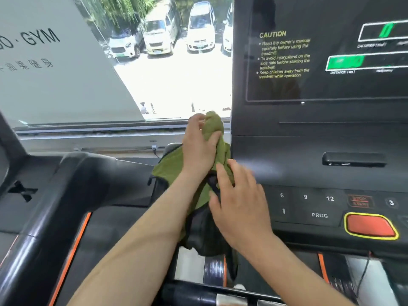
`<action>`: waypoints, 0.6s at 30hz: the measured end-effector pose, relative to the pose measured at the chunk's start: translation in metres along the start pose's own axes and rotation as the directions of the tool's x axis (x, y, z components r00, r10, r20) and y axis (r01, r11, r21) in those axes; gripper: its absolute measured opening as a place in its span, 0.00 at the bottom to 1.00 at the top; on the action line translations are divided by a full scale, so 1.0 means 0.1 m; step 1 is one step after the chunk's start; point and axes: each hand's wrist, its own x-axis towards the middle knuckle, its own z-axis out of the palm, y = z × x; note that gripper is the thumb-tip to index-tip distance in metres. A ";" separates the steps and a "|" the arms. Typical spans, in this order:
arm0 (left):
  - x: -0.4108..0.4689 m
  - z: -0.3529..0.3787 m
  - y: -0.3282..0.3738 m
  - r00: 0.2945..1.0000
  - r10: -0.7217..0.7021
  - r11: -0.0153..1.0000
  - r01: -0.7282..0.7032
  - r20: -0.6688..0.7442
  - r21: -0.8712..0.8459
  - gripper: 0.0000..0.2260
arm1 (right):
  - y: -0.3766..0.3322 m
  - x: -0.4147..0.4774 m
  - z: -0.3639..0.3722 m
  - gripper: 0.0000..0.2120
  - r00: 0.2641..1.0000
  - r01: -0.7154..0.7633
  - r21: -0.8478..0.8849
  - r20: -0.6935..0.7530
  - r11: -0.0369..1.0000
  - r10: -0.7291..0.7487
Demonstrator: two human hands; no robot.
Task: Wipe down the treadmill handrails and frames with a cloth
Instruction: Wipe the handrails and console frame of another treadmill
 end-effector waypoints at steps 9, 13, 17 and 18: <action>-0.22 0.10 -0.33 0.886 0.154 0.812 -0.365 0.437 0.455 0.21 | 0.04 -0.11 0.05 0.09 0.998 0.024 -0.029 0.064 0.999 -0.022; -0.66 -0.28 -0.27 0.815 0.149 0.898 -0.348 0.560 0.268 0.22 | 0.01 -0.46 0.06 0.15 0.979 0.161 0.005 0.124 0.987 -0.160; -1.03 -0.54 -0.24 0.802 0.229 0.872 -0.421 0.551 0.249 0.20 | 0.14 -0.85 0.04 0.23 0.931 0.306 0.098 0.180 0.947 -0.319; -1.09 -0.57 -0.26 0.790 0.270 0.831 -0.480 0.551 0.280 0.20 | 0.19 -0.88 0.02 0.23 0.920 0.318 0.144 0.190 0.937 -0.342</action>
